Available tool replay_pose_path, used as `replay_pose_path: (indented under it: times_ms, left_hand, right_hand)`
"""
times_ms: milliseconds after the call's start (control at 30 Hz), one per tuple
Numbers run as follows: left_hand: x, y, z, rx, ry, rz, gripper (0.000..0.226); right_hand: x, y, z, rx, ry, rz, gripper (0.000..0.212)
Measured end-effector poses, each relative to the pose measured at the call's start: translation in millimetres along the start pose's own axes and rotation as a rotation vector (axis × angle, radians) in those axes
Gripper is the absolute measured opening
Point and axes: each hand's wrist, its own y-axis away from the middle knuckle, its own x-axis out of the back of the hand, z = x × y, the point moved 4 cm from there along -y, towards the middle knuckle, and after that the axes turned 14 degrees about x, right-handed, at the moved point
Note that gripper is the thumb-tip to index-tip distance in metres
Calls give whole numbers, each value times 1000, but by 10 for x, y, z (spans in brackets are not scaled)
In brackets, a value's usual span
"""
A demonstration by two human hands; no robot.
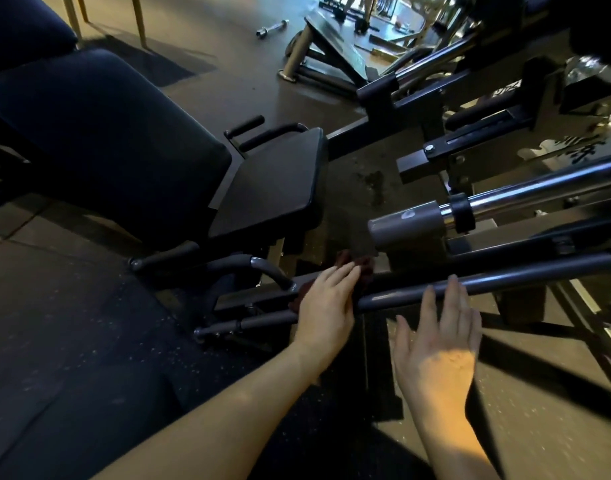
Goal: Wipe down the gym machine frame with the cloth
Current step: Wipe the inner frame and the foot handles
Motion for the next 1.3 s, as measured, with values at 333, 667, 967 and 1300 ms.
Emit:
replay_pose_path:
  times_ms: [333,667,967,1300]
  left_hand:
    - [-8,-70,81,32,40,23,48]
    - [169,-171,-395,153,24,36,39]
    - [135,-169,-221,-10,-2,-2,39]
    - [12,-129,66,-101,-55,19,43]
  right_hand:
    - [-253,-167,-51,24,32,-16,71]
    - [-265,-156,22,81,49,-61,72]
    - [-174,-157,81,110,-24,-82,78]
    - [16,-156,115,111,-79,-222,73]
